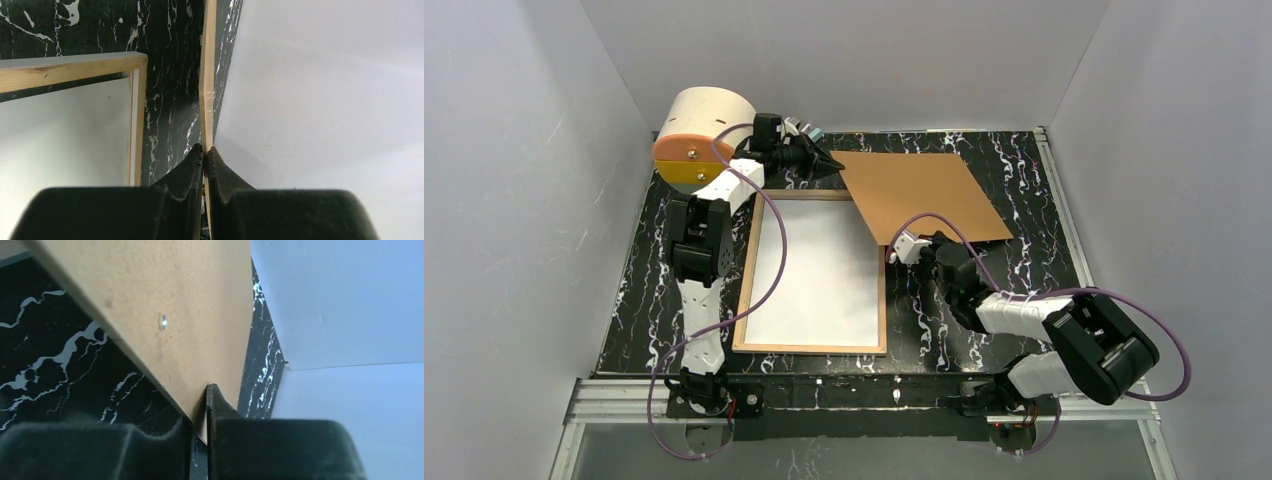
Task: Put the photo into the frame
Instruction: Pick up the photo frame item at the center of the board.
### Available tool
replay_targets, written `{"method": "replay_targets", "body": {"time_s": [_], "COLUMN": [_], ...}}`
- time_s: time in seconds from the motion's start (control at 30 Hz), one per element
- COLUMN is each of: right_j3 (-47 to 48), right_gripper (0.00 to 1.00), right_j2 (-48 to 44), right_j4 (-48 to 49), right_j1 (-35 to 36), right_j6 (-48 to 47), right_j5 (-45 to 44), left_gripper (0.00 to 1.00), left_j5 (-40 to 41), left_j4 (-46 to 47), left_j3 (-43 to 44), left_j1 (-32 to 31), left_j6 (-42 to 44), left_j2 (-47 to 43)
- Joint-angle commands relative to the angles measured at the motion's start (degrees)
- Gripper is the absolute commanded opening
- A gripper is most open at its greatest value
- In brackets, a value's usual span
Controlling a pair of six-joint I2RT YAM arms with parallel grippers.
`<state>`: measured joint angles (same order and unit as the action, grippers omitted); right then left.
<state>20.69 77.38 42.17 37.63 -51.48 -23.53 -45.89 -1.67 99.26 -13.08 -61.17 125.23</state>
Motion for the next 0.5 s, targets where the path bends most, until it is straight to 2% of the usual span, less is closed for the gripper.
{"method": "replay_targets", "body": {"time_s": [0.0, 0.07, 0.2, 0.27, 0.47], "right_j3": [1.8, 2.1, 3.9, 6.1, 13.7], "right_gripper": [0.08, 0.01, 0.01, 0.01, 0.01], "right_j2": [-1.6, -2.8, -5.4, -7.3, -12.8], "right_j4": [3.8, 3.7, 2.3, -0.2, -10.3], "right_j1": [-0.1, 0.1, 1.1, 1.1, 1.1], "right_j6": [-2.4, -3.4, -6.1, -6.7, -5.7], "right_j5": [3.6, 4.4, 4.1, 3.0, 3.3], "left_gripper": [0.00, 0.00, 0.00, 0.03, 0.37], "left_j5": [-2.2, -2.2, -2.0, -1.8, -0.1], "left_j4": [-0.9, -0.8, -0.6, -0.7, -1.2], "left_j3": [1.5, 1.8, 2.6, 3.3, 5.8], "left_j1": [0.8, 0.8, 0.8, 0.9, 1.5], "left_j6": [-0.3, -0.4, -0.8, -0.7, 0.2], "left_j2": [-2.3, -2.4, -2.6, -3.0, -6.2]}}
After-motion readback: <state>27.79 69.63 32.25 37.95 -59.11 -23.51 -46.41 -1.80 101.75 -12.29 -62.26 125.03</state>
